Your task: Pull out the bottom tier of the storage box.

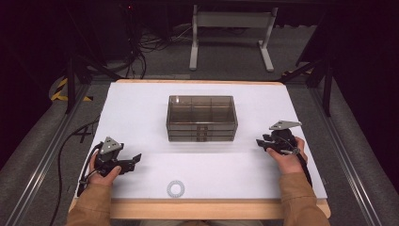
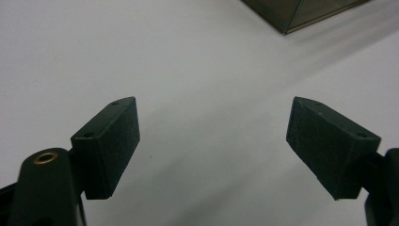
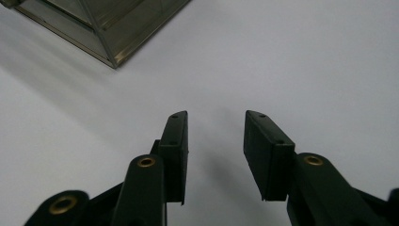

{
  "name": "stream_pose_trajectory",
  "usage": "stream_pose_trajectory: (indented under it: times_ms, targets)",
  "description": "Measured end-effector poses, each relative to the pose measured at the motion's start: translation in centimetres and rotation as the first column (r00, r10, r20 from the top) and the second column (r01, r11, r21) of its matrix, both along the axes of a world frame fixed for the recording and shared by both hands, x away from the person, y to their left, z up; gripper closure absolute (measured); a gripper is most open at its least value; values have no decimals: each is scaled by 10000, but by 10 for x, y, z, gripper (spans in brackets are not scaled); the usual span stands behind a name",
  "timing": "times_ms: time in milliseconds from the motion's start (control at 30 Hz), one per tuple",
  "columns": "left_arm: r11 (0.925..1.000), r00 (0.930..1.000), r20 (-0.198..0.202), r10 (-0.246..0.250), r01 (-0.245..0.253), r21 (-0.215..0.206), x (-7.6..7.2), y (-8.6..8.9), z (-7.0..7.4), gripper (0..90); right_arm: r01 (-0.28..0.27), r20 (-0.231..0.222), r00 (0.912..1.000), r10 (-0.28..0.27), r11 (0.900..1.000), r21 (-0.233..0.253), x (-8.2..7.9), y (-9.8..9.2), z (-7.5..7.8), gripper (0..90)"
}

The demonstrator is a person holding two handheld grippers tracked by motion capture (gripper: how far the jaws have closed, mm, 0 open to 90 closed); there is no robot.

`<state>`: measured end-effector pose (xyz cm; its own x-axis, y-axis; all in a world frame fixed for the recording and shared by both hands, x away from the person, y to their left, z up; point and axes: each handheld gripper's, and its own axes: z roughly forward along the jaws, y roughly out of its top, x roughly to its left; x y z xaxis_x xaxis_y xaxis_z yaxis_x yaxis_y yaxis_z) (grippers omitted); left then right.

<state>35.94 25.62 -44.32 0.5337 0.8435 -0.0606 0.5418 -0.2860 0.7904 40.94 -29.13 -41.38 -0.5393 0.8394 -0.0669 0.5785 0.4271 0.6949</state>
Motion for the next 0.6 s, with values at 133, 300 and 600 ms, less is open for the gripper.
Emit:
stream_pose_trajectory:
  times_ms: [133,300,600]
  targets:
    - [10000,10000,47,-47,47,13,-1,0,0,190,-104,65,9999,104,9999,103,-1,2,2,611]
    - [9997,9997,-97,-223,224,57,0,-2,-1,193,-302,28,9995,301,9995,81,-2,6,5,605]
    - [9995,9995,10,-330,330,-3,-1,0,0,193,-753,109,9971,754,9971,-115,-7,18,13,623]
